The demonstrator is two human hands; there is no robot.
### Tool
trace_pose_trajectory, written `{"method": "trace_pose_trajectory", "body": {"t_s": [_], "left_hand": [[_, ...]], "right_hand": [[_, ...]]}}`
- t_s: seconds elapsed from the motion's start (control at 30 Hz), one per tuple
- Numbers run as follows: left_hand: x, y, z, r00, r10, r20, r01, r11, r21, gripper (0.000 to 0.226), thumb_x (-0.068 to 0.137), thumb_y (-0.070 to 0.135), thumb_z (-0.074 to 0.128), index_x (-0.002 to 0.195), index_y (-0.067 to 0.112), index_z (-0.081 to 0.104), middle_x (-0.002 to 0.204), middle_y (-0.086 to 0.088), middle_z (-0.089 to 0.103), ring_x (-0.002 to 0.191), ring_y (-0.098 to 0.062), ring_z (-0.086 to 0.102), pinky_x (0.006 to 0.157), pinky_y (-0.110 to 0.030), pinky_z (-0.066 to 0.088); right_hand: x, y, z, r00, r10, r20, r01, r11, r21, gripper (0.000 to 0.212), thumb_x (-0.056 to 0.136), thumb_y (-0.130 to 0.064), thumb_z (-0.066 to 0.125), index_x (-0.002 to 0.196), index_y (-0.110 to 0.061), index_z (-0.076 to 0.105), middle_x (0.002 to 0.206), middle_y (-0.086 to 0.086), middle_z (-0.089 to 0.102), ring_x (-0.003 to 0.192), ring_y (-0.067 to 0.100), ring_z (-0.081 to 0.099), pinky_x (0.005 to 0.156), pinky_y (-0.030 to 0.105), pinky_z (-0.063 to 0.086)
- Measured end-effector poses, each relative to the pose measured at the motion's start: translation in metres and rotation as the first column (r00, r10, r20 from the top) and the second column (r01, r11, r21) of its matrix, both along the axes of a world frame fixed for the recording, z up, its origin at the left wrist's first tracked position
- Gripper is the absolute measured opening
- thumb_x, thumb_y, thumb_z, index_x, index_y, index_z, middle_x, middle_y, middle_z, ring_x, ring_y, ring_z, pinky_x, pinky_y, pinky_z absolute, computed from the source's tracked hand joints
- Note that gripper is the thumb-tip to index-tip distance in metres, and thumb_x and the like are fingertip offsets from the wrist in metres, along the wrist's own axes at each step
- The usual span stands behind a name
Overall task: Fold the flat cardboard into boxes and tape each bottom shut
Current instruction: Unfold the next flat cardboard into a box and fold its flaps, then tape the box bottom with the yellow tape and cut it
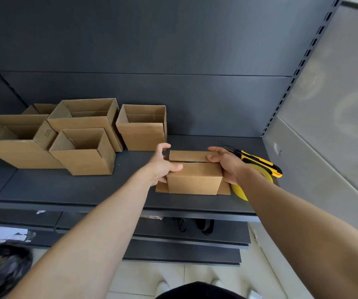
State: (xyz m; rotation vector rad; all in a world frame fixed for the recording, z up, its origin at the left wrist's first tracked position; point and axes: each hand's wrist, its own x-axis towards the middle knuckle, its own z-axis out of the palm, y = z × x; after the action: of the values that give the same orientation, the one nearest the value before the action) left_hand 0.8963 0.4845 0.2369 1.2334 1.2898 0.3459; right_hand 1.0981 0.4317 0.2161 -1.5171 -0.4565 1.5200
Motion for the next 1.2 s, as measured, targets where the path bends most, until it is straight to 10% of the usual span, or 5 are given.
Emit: {"method": "trace_pose_trajectory", "body": {"t_s": [0.47,0.53,0.63,0.87,1.2], "left_hand": [[0.026,-0.007,0.0,0.993,0.098,-0.066,-0.091,0.991,0.094,0.02,0.084,0.014,0.07,0.097,0.024,0.058,0.124,-0.001,0.049,0.113,-0.028,0.05,0.096,-0.044,0.046],[0.03,-0.005,0.001,0.99,0.113,-0.079,-0.107,0.991,0.079,0.017,0.086,0.007,0.066,0.096,0.017,0.057,0.115,0.0,0.051,0.107,-0.023,0.048,0.088,-0.036,0.043],[0.039,-0.003,0.008,0.985,0.129,-0.111,-0.12,0.989,0.084,0.014,0.086,0.002,0.062,0.092,0.012,0.056,0.1,0.001,0.053,0.099,-0.02,0.047,0.081,-0.034,0.038],[0.041,-0.005,0.014,0.979,0.112,-0.171,-0.096,0.99,0.099,0.014,0.087,0.002,0.062,0.095,0.012,0.057,0.102,-0.003,0.053,0.097,-0.019,0.047,0.08,-0.033,0.039],[0.041,-0.002,0.013,0.973,0.096,-0.209,-0.075,0.991,0.108,0.015,0.087,0.003,0.064,0.095,0.013,0.058,0.107,-0.003,0.052,0.1,-0.02,0.046,0.085,-0.032,0.039]], "right_hand": [[0.024,-0.014,-0.006,0.979,-0.128,0.161,0.117,0.99,0.079,0.027,0.097,-0.02,0.054,0.122,-0.012,0.058,0.124,0.011,0.061,0.11,0.024,0.058,0.092,0.034,0.049],[0.042,-0.018,-0.002,0.888,-0.155,0.433,0.145,0.988,0.056,0.016,0.094,-0.009,0.05,0.103,-0.003,0.063,0.113,0.021,0.064,0.102,0.032,0.061,0.074,0.028,0.047],[0.063,-0.026,0.005,0.528,0.374,0.762,-0.125,0.922,-0.365,0.029,0.089,-0.006,0.051,0.115,0.003,0.06,0.117,0.02,0.06,0.113,0.036,0.056,0.079,0.033,0.044],[0.057,-0.055,-0.018,-0.006,0.854,0.52,-0.231,0.504,-0.832,0.055,0.085,-0.036,0.066,0.133,-0.017,0.048,0.124,0.001,0.052,0.128,0.032,0.04,0.112,0.054,0.02],[0.06,-0.044,0.101,0.03,0.723,0.69,-0.364,0.651,-0.667,0.047,0.098,-0.032,0.049,0.138,-0.008,0.046,0.139,0.009,0.048,0.127,0.027,0.044,0.102,0.032,0.035]]}}
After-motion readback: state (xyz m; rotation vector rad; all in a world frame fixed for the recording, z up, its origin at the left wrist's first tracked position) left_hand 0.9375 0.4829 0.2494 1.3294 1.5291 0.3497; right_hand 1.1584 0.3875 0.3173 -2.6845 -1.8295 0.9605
